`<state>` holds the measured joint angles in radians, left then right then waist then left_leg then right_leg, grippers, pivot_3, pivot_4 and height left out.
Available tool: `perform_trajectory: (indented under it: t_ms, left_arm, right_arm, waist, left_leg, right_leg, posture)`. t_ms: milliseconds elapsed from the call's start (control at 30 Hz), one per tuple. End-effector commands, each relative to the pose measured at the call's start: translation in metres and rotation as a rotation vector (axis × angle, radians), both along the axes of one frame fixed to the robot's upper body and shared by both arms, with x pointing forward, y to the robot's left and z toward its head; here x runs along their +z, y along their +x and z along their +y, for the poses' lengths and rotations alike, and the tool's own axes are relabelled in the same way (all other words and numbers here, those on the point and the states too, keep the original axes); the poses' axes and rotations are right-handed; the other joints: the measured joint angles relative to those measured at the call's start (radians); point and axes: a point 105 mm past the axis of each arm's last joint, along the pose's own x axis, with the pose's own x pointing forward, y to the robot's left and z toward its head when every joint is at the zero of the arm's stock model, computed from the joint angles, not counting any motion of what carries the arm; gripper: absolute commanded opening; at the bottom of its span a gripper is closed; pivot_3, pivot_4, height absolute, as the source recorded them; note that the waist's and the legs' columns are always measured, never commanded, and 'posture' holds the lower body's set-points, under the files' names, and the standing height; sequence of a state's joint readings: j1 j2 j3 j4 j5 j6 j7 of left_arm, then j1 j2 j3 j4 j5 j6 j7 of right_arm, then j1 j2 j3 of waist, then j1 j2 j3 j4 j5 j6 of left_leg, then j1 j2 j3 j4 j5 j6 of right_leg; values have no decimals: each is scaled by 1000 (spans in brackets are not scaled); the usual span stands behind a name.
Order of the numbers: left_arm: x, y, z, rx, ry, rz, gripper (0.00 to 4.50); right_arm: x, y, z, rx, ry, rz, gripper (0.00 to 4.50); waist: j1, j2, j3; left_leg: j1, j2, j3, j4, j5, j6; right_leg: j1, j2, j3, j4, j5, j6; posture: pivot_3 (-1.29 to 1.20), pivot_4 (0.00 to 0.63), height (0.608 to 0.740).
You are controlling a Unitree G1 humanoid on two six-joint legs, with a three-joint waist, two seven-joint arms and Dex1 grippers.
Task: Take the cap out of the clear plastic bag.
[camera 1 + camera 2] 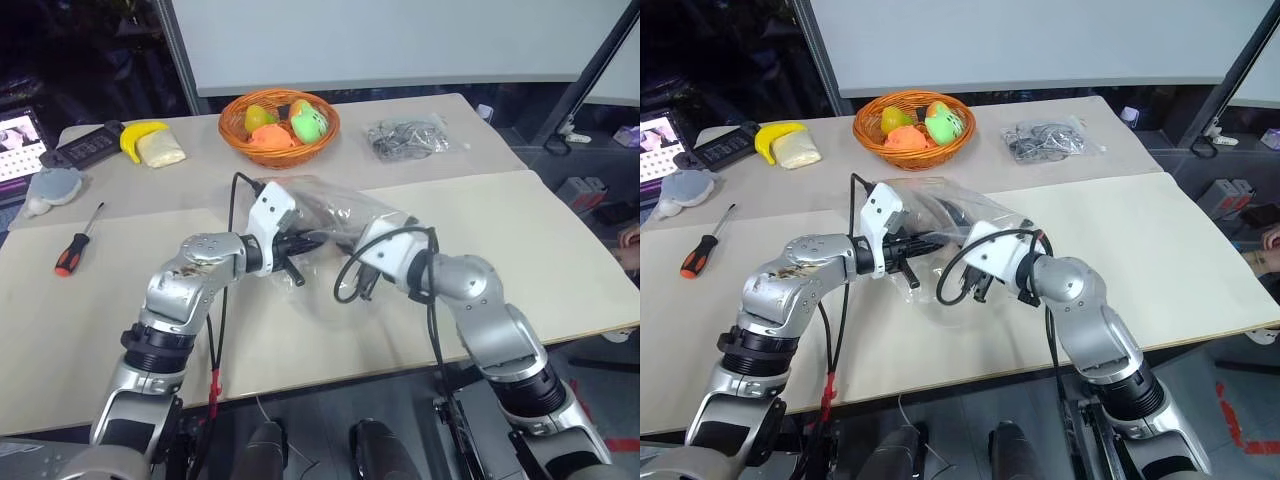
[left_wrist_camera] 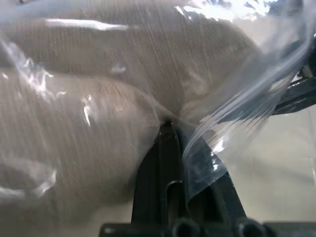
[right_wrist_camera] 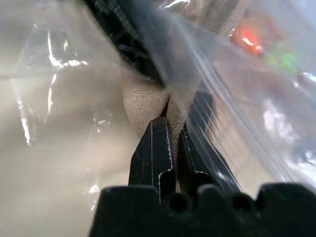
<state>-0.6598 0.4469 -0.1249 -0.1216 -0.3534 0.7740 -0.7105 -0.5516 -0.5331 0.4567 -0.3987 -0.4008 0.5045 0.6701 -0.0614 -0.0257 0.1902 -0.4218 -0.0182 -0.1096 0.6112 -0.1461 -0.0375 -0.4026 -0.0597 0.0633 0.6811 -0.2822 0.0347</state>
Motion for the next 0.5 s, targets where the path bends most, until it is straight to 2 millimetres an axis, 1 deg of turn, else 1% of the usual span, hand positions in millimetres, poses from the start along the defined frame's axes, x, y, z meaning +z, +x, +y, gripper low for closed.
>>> perform_trajectory:
  t_ms: [33,100,167,233,300,367,400,500]
  left_arm:
    - [32,2,1,11,-35,-121,0]
    - [32,2,2,10,-32,-119,0]
    - [31,2,3,10,-29,-117,0]
    - [31,1,3,10,-28,-116,0]
    - [30,1,3,12,-28,-115,0]
    - [29,2,3,15,-31,-110,0]
    - [29,1,3,16,-31,-108,0]
    - [27,1,3,16,-32,-103,0]
  right_arm:
    - [-46,2,8,46,-308,-180,51]
    - [-48,9,2,-22,-268,-261,51]
    - [-44,12,-5,-77,-235,-348,51]
    - [-44,12,-9,-93,-236,-392,51]
    - [-45,11,-11,-103,-213,-400,51]
    - [-58,4,-8,-69,-214,-369,51]
    - [-60,2,-6,-55,-214,-371,51]
    - [-53,-1,3,-29,-202,-426,51]
  waist:
    - [3,0,0]
    - [9,0,0]
    - [17,-1,0]
    - [21,-1,0]
    - [21,-1,-1]
    - [19,-1,-1]
    - [19,-1,-1]
    - [13,-1,-1]
  left_leg:
    - [0,0,0,0,0,0]
    - [-1,0,0,0,0,0]
    - [-1,0,0,0,0,0]
    - [-1,0,0,0,0,0]
    - [-1,0,0,1,0,0]
    - [0,0,0,1,0,0]
    - [0,0,0,1,0,0]
    - [0,0,0,1,0,0]
  right_leg:
    - [0,0,0,0,0,0]
    - [0,0,0,0,0,0]
    - [-1,0,0,0,0,0]
    - [-1,0,0,0,0,0]
    - [0,-1,0,0,0,0]
    - [1,-1,0,0,0,0]
    - [1,0,0,0,0,0]
    - [1,0,0,0,0,0]
  posture:
    - [0,150,740]
    - [0,150,740]
    - [0,150,740]
    - [0,150,740]
    - [0,150,740]
    - [0,150,740]
    - [0,150,740]
    - [0,150,740]
